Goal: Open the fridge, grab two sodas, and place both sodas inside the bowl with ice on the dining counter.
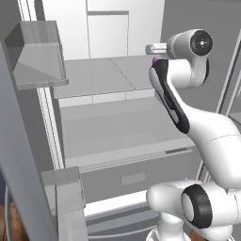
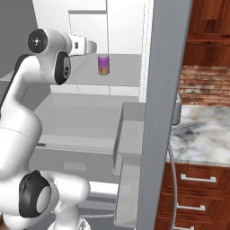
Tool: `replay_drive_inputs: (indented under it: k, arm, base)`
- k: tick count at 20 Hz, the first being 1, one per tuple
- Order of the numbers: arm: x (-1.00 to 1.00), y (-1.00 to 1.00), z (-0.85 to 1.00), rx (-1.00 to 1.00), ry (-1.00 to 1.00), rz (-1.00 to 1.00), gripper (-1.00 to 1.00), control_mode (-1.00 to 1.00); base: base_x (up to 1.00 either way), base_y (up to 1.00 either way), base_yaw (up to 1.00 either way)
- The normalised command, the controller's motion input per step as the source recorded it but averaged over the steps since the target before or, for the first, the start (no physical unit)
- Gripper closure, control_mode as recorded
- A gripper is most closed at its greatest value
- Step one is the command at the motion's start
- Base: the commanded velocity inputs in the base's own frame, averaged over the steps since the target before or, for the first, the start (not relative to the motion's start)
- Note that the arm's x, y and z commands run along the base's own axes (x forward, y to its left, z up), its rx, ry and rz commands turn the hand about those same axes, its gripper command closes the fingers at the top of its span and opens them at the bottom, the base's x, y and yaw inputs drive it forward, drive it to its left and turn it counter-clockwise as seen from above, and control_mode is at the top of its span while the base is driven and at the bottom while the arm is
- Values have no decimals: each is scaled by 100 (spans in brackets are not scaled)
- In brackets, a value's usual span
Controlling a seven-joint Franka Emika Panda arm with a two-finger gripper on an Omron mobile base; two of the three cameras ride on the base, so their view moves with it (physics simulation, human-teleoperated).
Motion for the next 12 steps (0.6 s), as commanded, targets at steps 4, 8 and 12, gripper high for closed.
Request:
replay_drive_inputs:
  k: [4, 8, 12]
  arm:
    - [33, -18, -21, 0, 0, 0, -100, -100]
    - [29, -19, -16, 0, 0, 0, -100, -100]
    - [27, -19, -16, 0, 0, 0, -100, -100]
  base:
    - [0, 0, 0]
    - [0, 0, 0]
    - [0, 0, 0]
